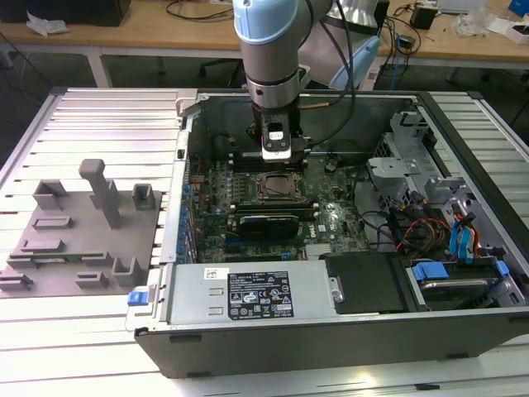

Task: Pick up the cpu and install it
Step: 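Install the first cpu locking lever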

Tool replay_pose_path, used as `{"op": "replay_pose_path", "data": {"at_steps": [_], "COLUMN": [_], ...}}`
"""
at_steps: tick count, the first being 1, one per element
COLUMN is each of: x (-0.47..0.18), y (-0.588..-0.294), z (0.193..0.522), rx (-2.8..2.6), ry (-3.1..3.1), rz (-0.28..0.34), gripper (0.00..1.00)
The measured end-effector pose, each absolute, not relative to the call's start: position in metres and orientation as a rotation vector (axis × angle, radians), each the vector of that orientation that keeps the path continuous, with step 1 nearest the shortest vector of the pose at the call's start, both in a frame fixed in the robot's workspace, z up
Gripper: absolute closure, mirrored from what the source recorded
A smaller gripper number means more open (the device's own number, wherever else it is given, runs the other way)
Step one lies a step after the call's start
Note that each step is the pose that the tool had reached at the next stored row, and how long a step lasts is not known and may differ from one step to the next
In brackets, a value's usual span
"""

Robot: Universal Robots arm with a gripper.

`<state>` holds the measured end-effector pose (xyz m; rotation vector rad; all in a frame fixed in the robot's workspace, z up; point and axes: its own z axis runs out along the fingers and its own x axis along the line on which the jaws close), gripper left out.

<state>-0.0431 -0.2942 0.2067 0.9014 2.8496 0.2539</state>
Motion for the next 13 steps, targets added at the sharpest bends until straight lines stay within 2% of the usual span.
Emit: {"op": "replay_pose_path", "data": {"at_steps": [13], "x": [-0.044], "y": [-0.2943], "z": [0.2067], "rx": [0.68], "ry": [2.919], "rz": [0.266], "gripper": [0.89]}}
